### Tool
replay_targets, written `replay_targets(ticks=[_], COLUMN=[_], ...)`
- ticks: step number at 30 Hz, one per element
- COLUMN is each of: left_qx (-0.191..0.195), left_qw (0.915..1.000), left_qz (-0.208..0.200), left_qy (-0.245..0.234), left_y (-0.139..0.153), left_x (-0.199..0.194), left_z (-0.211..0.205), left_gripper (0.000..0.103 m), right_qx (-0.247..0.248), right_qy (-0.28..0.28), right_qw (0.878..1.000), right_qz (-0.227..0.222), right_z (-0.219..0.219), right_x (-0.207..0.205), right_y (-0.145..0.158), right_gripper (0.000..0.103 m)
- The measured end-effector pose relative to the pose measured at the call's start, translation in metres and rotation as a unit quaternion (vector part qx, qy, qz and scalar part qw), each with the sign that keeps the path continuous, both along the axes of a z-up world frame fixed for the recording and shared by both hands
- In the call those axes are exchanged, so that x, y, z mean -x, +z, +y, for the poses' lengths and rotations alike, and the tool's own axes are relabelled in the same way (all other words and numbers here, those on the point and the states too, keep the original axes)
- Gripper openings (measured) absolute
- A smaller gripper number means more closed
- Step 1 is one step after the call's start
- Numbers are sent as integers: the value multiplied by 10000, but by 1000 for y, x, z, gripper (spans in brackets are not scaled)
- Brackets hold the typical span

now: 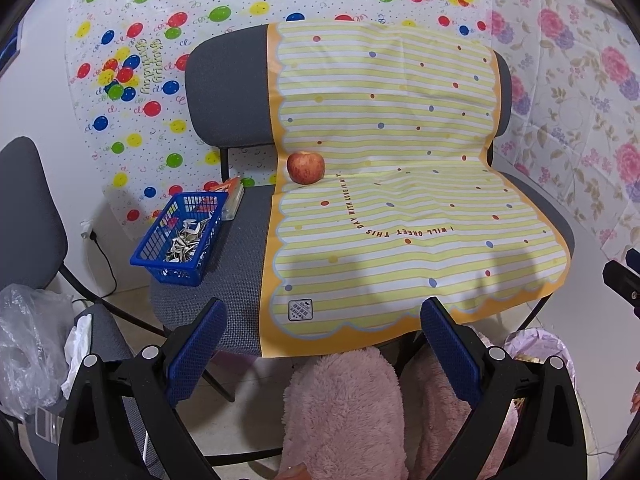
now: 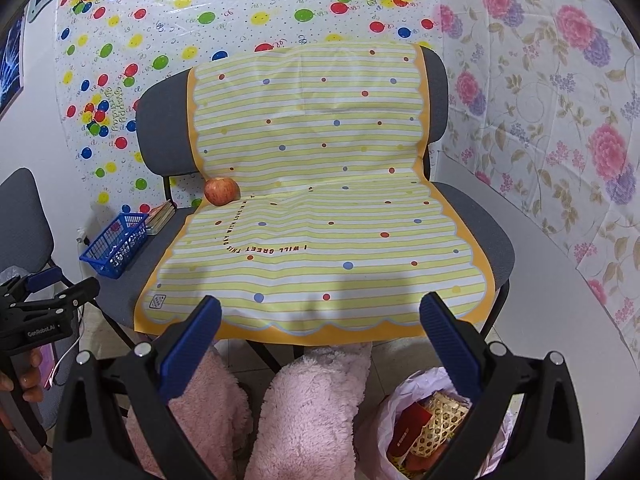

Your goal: Collect trash

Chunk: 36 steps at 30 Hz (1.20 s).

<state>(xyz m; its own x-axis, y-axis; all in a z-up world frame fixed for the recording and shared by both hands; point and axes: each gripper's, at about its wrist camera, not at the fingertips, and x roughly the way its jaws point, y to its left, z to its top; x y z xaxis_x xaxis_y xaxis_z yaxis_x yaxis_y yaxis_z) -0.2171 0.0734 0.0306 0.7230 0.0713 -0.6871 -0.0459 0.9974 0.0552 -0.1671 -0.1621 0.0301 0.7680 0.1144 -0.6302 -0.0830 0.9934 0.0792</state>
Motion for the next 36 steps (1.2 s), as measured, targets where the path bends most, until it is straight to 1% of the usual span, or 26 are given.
replay_targets(ticks=[21, 36], left_qx=[-27, 11], left_qw=[10000, 10000], left_qz=[27, 5], left_qy=[-69, -8], left_y=[-2, 1], left_x=[-5, -4], left_z=[0, 2], left_gripper=[96, 96], right_qx=[-14, 9], right_qy=[-24, -14], right_qw=[10000, 10000], right_qz=[33, 27], right_z=[-2, -2], right_x=[1, -1], right_y=[-3, -4], right_gripper=[97, 97])
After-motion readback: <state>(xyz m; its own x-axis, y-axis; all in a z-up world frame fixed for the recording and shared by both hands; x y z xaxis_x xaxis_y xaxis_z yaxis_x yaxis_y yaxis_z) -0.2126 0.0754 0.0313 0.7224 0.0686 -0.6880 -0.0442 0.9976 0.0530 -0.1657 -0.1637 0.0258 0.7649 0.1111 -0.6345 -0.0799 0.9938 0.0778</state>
